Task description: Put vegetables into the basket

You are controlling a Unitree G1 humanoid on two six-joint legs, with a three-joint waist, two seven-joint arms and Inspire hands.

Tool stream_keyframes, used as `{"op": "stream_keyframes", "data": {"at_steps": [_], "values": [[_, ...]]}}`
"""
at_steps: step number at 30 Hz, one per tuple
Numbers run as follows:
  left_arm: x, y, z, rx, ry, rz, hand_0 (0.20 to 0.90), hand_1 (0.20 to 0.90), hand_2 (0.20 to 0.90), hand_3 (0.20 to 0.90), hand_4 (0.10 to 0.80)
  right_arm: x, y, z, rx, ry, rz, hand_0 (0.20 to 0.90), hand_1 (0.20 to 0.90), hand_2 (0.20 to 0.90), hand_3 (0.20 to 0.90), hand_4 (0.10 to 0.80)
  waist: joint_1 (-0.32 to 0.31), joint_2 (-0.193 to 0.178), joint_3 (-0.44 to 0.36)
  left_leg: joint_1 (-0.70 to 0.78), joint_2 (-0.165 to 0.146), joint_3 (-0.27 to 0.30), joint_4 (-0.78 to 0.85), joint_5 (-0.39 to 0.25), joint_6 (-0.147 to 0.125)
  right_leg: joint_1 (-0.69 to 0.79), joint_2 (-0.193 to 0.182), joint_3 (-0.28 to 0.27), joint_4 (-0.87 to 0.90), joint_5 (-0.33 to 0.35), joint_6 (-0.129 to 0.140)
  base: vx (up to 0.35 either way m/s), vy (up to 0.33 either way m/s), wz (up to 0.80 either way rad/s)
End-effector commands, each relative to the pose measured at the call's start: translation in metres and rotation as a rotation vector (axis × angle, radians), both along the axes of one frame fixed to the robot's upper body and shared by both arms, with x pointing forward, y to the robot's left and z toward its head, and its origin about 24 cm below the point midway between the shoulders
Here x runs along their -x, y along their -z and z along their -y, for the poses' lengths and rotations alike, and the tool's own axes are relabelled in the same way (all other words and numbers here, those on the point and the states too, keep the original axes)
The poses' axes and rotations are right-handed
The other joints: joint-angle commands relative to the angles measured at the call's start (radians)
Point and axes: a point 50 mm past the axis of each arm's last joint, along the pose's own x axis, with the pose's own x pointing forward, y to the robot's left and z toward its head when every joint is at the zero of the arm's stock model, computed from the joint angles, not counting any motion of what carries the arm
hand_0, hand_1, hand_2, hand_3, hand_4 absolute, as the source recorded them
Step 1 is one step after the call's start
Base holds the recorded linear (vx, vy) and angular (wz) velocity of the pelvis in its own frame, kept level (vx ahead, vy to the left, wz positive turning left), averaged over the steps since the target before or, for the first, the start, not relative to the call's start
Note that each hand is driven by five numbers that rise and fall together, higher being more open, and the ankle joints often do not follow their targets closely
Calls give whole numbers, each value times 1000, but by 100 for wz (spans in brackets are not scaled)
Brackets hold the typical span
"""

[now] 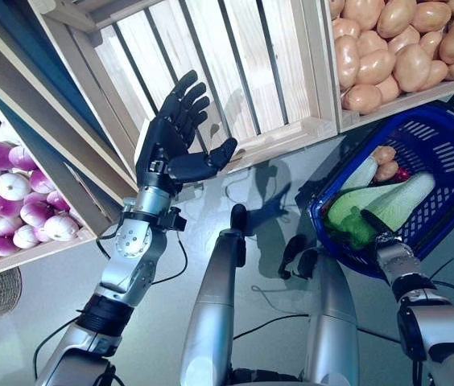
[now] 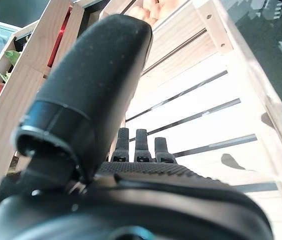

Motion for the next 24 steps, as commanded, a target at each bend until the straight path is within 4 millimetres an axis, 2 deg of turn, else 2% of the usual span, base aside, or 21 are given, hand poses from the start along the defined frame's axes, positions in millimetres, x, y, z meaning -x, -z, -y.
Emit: {"op": "stream_keyframes", "data": {"at_steps": [1,3,4,5,6,7,9,12,14,16,20,21,23,24], "values": [[18,-45,10,35,99,244,900,900,900,900,800,14,-12,39,46,153,-26,900,900,900,900,800,0,18,-4,79,-47,52,106,-223,43,46,6,-1,-126,183,50,42,-38,4],[19,-45,10,24,140,243,900,900,900,900,800,16,-12,42,54,171,-38,900,900,900,900,800,0,16,-4,79,-39,60,94,-205,47,50,-1,-16,-143,198,40,45,-34,9],[19,-43,11,23,145,236,900,900,900,900,800,18,-10,42,55,173,-47,900,900,900,900,800,0,16,-4,98,-42,54,96,-225,42,67,5,-6,-140,182,50,-35,-24,9],[19,-42,11,14,158,228,900,900,900,900,800,19,-9,42,54,181,-53,900,900,900,900,800,-2,13,-4,96,-35,61,79,-204,47,69,5,-15,-161,199,39,85,-21,4],[20,-41,11,13,162,222,900,900,900,900,800,21,-7,43,53,184,-59,900,900,900,900,800,-3,12,-4,117,-37,55,78,-222,41,87,9,-5,-161,185,49,-49,-20,5],[20,-42,11,11,179,227,900,900,900,900,800,22,-6,42,46,200,-61,900,900,900,900,800,-4,9,-4,119,-33,62,49,-192,43,92,9,-15,-188,208,40,21,-9,4],[20,-39,11,0,186,213,900,900,900,900,800,25,-2,42,49,205,-67,900,900,900,900,800,-6,6,-4,153,-34,63,12,-180,37,126,16,-13,-224,216,44,0,1,2],[18,-35,10,-12,185,188,900,900,900,900,800,26,2,39,80,184,-72,900,900,900,900,800,-10,-3,-4,232,-26,68,-96,-135,15,220,35,-12,-345,241,48,32,20,-2],[15,-29,6,20,188,133,900,900,900,900,800,25,6,32,116,148,-35,900,900,900,900,800,-13,-8,-4,325,-24,61,-217,-82,-8,329,53,-7,-483,268,55,53,67,-5],[13,-20,5,60,221,69,900,900,900,900,800,20,4,23,174,93,-3,900,900,900,900,800,-17,-16,-4,413,-25,68,-333,-39,-17,419,69,-9,-589,287,61,37,91,-9],[15,-1,7,46,241,-9,900,900,900,900,800,26,13,11,251,19,22,900,900,900,900,800,-27,-21,-25,513,-15,80,-480,17,-29,516,83,-16,-713,316,68,18,118,-12],[18,21,9,25,268,-98,900,900,900,900,800,37,22,7,368,-68,11,900,900,900,900,800,-38,-25,-64,584,-9,96,-586,50,-27,576,87,-16,-802,343,79,57,188,-18],[23,36,9,33,294,-144,900,900,900,900,800,50,28,4,465,-125,-8,900,900,900,900,800,-46,-28,-96,629,-5,106,-644,64,-26,612,87,-18,-849,358,87,80,182,-26],[30,51,9,22,312,-189,900,900,900,900,800,61,36,-4,516,-192,-14,900,900,900,900,800,-54,-30,-124,672,-3,116,-690,75,-26,646,87,-20,-886,372,95,146,202,-28]]}}
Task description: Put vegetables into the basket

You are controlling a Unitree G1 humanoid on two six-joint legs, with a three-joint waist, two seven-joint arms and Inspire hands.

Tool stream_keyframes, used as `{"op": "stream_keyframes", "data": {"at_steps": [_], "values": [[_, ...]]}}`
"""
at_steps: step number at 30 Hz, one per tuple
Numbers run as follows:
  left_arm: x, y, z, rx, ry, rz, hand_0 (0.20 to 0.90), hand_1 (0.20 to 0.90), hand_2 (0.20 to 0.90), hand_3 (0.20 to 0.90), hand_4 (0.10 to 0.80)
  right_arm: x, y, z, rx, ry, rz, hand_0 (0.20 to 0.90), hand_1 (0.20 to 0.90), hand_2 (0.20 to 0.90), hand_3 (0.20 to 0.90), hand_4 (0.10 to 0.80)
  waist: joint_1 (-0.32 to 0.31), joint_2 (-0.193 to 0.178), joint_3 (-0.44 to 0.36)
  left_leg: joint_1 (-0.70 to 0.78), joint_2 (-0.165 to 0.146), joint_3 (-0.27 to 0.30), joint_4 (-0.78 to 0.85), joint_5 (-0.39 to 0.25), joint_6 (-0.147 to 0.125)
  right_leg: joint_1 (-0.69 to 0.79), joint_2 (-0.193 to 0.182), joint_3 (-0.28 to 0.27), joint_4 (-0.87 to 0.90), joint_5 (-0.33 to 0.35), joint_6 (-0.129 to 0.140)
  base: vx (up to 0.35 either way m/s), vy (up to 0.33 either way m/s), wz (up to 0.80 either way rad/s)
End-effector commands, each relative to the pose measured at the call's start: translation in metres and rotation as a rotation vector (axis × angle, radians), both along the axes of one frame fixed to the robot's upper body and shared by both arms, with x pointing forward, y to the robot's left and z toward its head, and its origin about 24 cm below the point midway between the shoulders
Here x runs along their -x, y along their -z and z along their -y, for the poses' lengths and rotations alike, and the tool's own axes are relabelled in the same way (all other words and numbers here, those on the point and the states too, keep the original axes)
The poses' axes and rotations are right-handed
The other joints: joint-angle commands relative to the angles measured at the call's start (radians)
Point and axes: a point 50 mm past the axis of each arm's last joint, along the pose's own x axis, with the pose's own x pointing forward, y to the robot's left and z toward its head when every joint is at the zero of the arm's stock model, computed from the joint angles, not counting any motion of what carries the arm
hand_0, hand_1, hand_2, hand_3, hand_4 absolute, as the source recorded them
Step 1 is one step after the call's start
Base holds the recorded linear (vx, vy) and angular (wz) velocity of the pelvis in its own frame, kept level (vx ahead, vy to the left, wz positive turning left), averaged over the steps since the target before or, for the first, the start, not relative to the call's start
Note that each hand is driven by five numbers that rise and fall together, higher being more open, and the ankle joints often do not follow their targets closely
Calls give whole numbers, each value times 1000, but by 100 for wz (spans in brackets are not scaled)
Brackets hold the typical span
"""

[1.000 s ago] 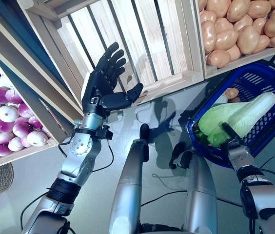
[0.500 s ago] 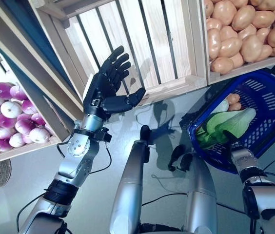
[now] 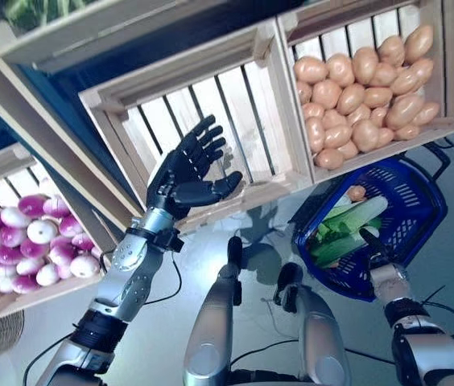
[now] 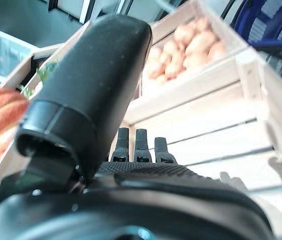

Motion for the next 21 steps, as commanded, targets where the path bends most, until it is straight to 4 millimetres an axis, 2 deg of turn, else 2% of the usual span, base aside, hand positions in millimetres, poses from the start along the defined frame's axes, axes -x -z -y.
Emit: {"op": "stream_keyframes", "data": {"at_steps": [1,3,4,6,8,10,11,12,15,16,18,20,21], "values": [[21,12,12,-5,139,32,900,900,900,900,800,26,6,-6,268,-201,26,900,900,900,900,800,-26,-25,-151,80,-14,51,-67,-86,-40,99,17,2,-284,188,21,140,176,-17],[25,21,13,-20,145,-4,900,900,900,900,800,34,13,-19,235,-269,35,900,900,900,900,800,-37,-30,-174,111,-13,57,-99,-77,-37,123,18,11,-309,198,27,123,130,-17],[30,37,8,-28,123,-62,900,900,900,900,800,52,28,-27,222,-328,-3,900,900,900,900,800,-50,-38,-212,161,-12,65,-138,-75,-35,162,20,14,-338,205,39,129,103,-14],[31,45,6,-40,101,-88,900,900,900,900,800,59,34,-30,217,-345,-25,900,900,900,900,800,-55,-41,-227,177,-12,66,-149,-75,-33,174,21,19,-346,208,43,122,77,-6],[36,63,4,-77,62,-153,900,900,900,900,800,74,46,-36,266,-408,-115,900,900,900,900,800,-67,-48,-274,212,-15,68,-165,-77,-28,203,18,28,-378,227,55,170,102,-3],[42,87,4,-55,49,-263,900,900,900,900,800,89,64,-44,170,-437,-193,900,900,900,900,800,-70,-49,-318,250,-18,69,-167,-91,-25,239,13,34,-410,241,62,176,93,-3],[43,92,4,-59,46,-288,900,900,900,900,800,92,68,-45,159,-447,-208,900,900,900,900,800,-70,-49,-325,257,-19,70,-167,-95,-24,246,13,35,-415,241,62,174,82,-4],[48,110,5,-82,43,-353,900,900,900,900,800,100,77,-51,157,-498,-266,900,900,900,900,800,-71,-48,-347,277,-20,68,-165,-104,-23,264,9,36,-424,245,66,143,69,-4],[54,128,4,-174,24,-409,900,900,900,900,800,105,84,-56,207,-603,-324,900,900,900,900,800,-72,-46,-369,298,-20,71,-166,-113,-25,284,3,32,-438,249,70,109,57,-1],[60,144,1,-268,18,-462,900,900,900,900,800,110,88,-62,297,-777,-390,900,900,900,900,800,-77,-45,-384,318,-21,77,-166,-123,-26,301,0,30,-443,246,73,109,62,-3],[68,162,-7,-384,6,-529,900,900,900,900,800,123,97,-62,324,-899,-492,900,900,900,900,800,-83,-44,-399,329,-22,85,-162,-132,-25,307,-5,31,-440,241,76,68,61,-5],[73,171,-13,-422,-6,-575,900,900,900,900,800,133,103,-58,308,-924,-548,900,900,900,900,800,-87,-43,-403,336,-22,90,-158,-139,-24,312,-7,32,-436,236,78,37,46,-14],[81,187,-22,-485,-33,-652,900,900,900,900,800,149,112,-51,265,-924,-627,900,900,900,900,800,-92,-41,-410,348,-21,97,-153,-147,-22,322,-10,31,-433,229,79,52,48,-14]]}}
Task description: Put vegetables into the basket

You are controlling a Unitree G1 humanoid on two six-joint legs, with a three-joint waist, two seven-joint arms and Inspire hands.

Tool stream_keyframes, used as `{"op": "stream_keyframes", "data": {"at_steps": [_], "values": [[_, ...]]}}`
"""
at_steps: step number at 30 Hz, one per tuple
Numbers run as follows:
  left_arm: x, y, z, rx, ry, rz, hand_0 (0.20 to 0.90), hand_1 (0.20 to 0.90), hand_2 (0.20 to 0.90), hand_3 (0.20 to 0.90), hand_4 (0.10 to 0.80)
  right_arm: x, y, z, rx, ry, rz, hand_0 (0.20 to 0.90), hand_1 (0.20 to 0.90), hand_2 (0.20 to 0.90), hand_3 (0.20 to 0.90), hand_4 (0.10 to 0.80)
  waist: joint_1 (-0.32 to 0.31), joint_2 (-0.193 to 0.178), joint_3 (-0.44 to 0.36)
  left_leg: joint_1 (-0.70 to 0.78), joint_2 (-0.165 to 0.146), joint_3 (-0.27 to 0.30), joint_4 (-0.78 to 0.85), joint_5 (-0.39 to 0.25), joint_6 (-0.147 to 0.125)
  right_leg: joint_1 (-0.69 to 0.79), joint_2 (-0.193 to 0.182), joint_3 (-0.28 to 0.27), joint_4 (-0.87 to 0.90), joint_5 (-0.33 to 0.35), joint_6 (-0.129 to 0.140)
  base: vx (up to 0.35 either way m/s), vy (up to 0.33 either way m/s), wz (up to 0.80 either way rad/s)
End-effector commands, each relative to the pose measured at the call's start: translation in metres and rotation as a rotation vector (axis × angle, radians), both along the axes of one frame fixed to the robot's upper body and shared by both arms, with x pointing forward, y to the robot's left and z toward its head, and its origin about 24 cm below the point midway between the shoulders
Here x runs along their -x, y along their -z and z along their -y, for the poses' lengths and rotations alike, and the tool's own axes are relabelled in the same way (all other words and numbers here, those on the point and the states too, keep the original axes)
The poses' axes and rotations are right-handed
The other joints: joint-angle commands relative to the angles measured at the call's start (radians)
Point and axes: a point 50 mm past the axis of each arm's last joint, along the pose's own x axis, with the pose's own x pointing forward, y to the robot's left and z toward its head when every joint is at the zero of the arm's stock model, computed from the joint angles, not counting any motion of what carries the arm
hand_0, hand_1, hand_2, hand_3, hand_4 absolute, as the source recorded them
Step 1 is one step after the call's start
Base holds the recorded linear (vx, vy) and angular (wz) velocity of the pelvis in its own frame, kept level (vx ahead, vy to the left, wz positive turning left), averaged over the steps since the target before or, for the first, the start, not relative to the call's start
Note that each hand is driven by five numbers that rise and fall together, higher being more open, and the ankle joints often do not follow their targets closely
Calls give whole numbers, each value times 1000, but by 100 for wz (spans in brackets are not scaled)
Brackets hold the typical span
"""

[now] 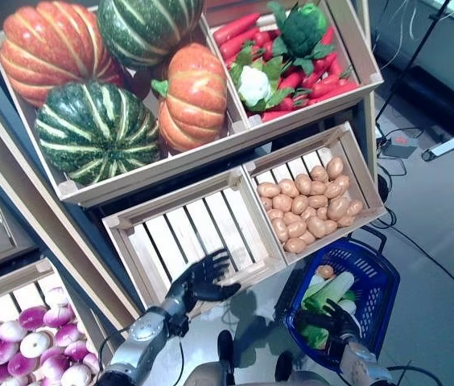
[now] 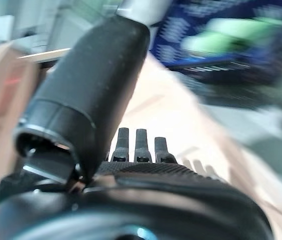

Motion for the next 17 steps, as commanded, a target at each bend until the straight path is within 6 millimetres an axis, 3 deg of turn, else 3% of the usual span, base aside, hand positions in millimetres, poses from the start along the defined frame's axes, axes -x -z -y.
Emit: {"op": "stream_keyframes", "data": {"at_steps": [1,5,10,17], "values": [[-14,-4,-3,-60,-18,86,900,900,900,900,800,26,9,27,52,-34,-124,900,900,900,900,800,-5,1,-31,43,13,21,26,-106,-49,-64,-28,-6,-6,116,15,61,42,-12],[10,28,-13,-131,-110,-81,900,900,900,900,800,56,21,36,34,82,-229,900,900,900,900,800,-19,2,-47,80,14,34,35,-128,-42,-35,-30,5,-4,104,17,80,19,-9],[38,53,-19,-218,-188,-247,900,900,900,900,800,57,23,32,19,73,-217,900,900,900,900,800,-26,2,-63,109,11,29,42,-146,-35,-11,-27,24,2,91,16,69,7,-17],[71,71,-17,-269,-218,-413,900,900,900,900,800,57,26,21,-19,49,-210,900,900,900,900,800,-33,-1,-77,134,8,19,38,-158,-30,7,-23,37,3,82,14,53,-11,-2]]}}
